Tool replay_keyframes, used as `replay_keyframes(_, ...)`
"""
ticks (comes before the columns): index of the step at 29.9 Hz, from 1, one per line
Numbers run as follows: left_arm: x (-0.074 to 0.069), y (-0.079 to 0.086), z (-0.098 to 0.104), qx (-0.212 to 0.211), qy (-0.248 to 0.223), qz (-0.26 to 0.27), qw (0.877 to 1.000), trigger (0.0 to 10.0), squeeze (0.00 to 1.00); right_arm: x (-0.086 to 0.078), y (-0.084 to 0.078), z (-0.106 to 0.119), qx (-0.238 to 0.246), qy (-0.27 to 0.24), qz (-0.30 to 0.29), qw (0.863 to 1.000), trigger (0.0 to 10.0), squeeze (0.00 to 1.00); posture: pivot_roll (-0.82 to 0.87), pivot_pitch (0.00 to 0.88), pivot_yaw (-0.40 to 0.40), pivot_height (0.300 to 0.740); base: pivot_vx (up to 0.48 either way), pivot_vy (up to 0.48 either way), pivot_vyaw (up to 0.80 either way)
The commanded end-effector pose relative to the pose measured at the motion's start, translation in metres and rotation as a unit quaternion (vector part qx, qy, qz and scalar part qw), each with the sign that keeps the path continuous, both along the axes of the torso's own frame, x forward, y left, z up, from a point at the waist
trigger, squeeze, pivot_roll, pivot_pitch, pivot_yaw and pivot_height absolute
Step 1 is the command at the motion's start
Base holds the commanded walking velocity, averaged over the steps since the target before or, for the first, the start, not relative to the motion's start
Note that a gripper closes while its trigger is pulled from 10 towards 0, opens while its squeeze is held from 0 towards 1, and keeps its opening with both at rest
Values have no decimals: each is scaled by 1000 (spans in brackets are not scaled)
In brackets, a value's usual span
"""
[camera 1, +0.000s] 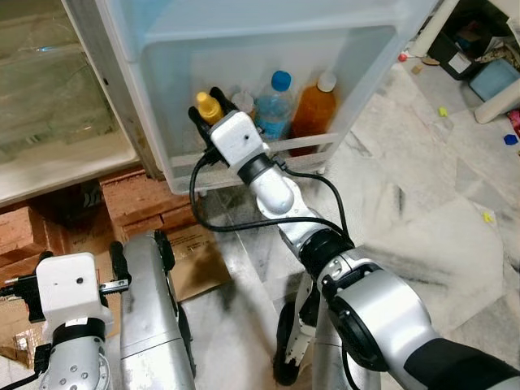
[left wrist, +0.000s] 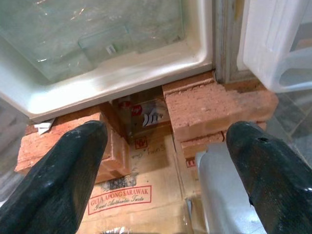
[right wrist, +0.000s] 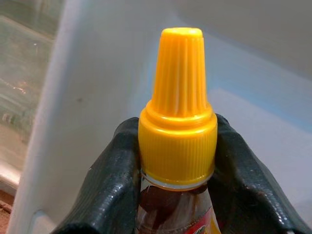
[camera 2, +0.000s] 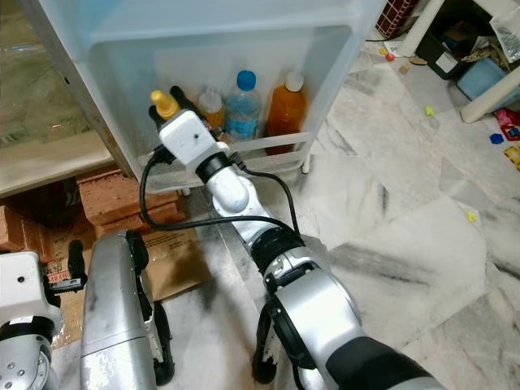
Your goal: Restocking fridge
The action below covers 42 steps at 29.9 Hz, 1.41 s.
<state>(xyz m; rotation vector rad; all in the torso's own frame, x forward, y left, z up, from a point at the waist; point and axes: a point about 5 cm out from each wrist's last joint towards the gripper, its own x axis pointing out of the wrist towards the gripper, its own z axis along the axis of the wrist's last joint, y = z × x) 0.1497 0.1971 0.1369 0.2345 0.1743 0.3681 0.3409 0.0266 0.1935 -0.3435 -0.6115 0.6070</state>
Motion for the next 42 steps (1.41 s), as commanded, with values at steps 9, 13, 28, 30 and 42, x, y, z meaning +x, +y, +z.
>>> replay_keyframes(9, -14, 1, 6, 16, 16, -1, 1000, 10000, 0, -25, 48, 9, 31, -14, 37, 999, 10000, 0, 456, 381, -101, 436, 0, 0, 0)
replay_keyframes(13, -21, 0, 10, 23, 19, 1, 1000, 10000, 0, -29, 53, 4, 20, -21, 32, 999, 10000, 0, 500, 399, -104, 436, 0, 0, 0)
replay_keyframes(28, -31, -8, 12, 15, 38, -6, 999, 10000, 0, -19, 54, -29, 57, 195, -31, 979, 10000, 0, 495, 416, -98, 436, 0, 0, 0)
replay_keyframes(30, -31, -8, 12, 13, 38, -8, 999, 10000, 0, -16, 45, -44, 52, 239, -49, 968, 10000, 0, 487, 414, -97, 436, 0, 0, 0)
replay_keyframes(42, -4, -14, -1, -5, 26, -19, 999, 10000, 0, 12, -4, -48, 96, 286, -81, 950, 10000, 1000, 385, 336, -121, 436, 0, 0, 0)
